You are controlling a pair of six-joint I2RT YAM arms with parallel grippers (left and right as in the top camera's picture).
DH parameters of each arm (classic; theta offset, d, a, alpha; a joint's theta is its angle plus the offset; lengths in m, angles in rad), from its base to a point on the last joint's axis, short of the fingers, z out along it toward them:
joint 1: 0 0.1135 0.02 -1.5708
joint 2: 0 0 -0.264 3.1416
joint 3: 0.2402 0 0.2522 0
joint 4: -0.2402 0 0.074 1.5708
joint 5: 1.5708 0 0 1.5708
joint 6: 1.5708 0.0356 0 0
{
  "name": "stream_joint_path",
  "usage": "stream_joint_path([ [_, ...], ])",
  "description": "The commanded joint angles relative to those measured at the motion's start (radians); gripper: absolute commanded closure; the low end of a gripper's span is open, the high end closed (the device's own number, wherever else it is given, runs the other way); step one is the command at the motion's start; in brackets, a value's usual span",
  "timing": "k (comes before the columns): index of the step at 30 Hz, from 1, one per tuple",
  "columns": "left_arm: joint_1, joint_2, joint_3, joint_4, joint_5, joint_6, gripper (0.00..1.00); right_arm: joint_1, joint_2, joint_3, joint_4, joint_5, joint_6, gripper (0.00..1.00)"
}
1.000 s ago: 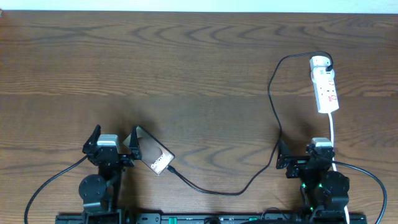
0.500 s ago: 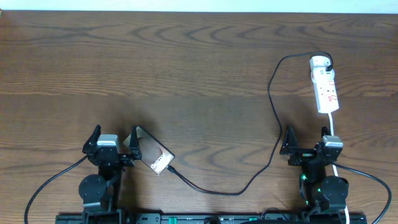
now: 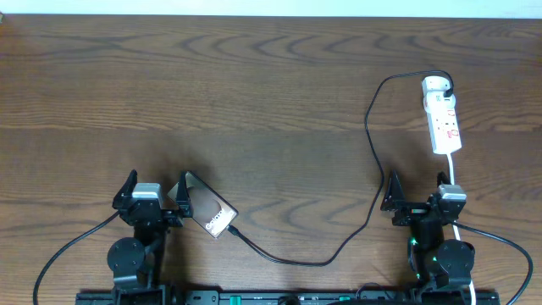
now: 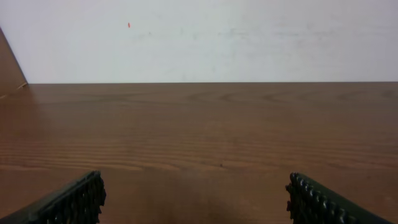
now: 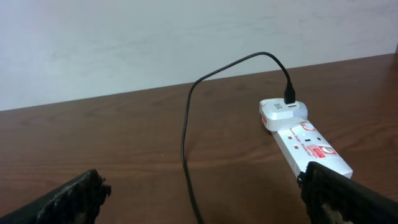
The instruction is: Plug charger to phone and switch on socket
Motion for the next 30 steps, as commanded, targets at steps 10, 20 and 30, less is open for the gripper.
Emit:
stream_joint_path([
  [10, 0.004, -0.006, -0.018, -0.034, 0.003, -0.008, 0.08, 0.007, -0.005, -0.003, -0.001, 0.001, -0.016, 0.01],
  [20, 0.004, -0.006, -0.018, -0.034, 0.002, -0.008, 0.08, 0.006, -0.005, -0.003, -0.001, 0.001, -0.016, 0.01],
  [30, -0.139, -0.009, -0.018, -0.034, 0.002, -0.008, 0.08, 0.007, -0.005, -0.003, -0.001, 0.001, -0.016, 0.01],
])
